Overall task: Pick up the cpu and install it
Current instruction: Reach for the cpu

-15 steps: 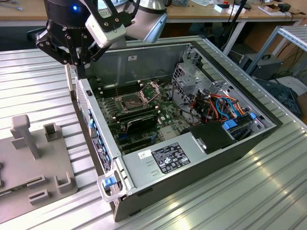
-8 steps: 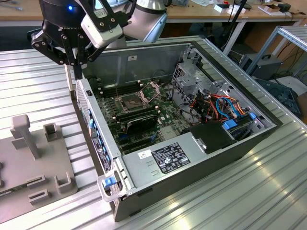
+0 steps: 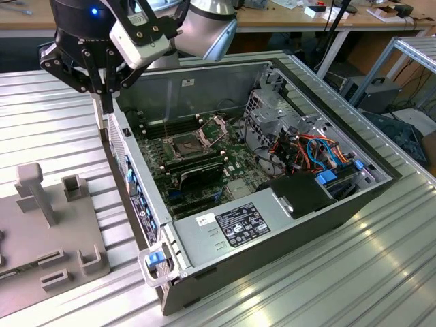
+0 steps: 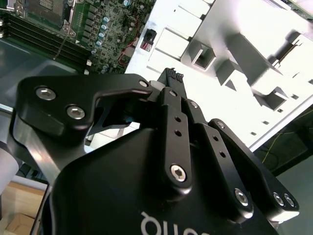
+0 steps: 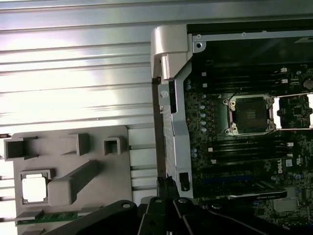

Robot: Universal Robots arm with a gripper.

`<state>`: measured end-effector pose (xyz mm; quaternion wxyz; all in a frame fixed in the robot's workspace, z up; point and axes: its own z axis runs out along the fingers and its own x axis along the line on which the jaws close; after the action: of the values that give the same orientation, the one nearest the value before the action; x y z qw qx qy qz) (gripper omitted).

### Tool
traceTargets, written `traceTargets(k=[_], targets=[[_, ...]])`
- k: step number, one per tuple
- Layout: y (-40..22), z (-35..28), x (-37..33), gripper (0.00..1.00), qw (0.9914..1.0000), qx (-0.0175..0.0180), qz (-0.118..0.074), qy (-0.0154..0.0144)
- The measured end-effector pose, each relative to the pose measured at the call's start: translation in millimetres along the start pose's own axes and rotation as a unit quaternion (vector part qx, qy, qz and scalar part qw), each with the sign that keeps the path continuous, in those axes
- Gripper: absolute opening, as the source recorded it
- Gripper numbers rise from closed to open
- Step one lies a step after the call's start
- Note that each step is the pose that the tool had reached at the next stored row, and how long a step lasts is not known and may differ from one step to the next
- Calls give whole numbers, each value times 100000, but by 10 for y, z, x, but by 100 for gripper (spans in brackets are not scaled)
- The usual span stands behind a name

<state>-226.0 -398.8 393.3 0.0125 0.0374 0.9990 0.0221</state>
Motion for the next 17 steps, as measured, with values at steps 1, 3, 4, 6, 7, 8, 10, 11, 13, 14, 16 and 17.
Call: traceTargets(k=[1,3,4,6,7,8,10,11,13,14,16,17], targets=[[-1,0,5,11,100000,0,-3,-7],[-1,-1,17,11,100000,3,0,-1],[-2,0,26,11,100000,0,0,-6],[-3,-1,38,11,100000,5,-1,-1],[-3,-1,44,11,100000,0,1,-3],[-4,-1,50,11,100000,3,0,-1],[-5,-2,65,11,100000,3,2,1],[-6,-2,73,11,100000,0,0,-4],[-7,-2,90,11,100000,2,3,-4],[-8,-3,104,11,100000,3,2,-3],[-9,-3,119,11,100000,1,0,-1],[-9,-4,128,11,100000,3,2,-1]])
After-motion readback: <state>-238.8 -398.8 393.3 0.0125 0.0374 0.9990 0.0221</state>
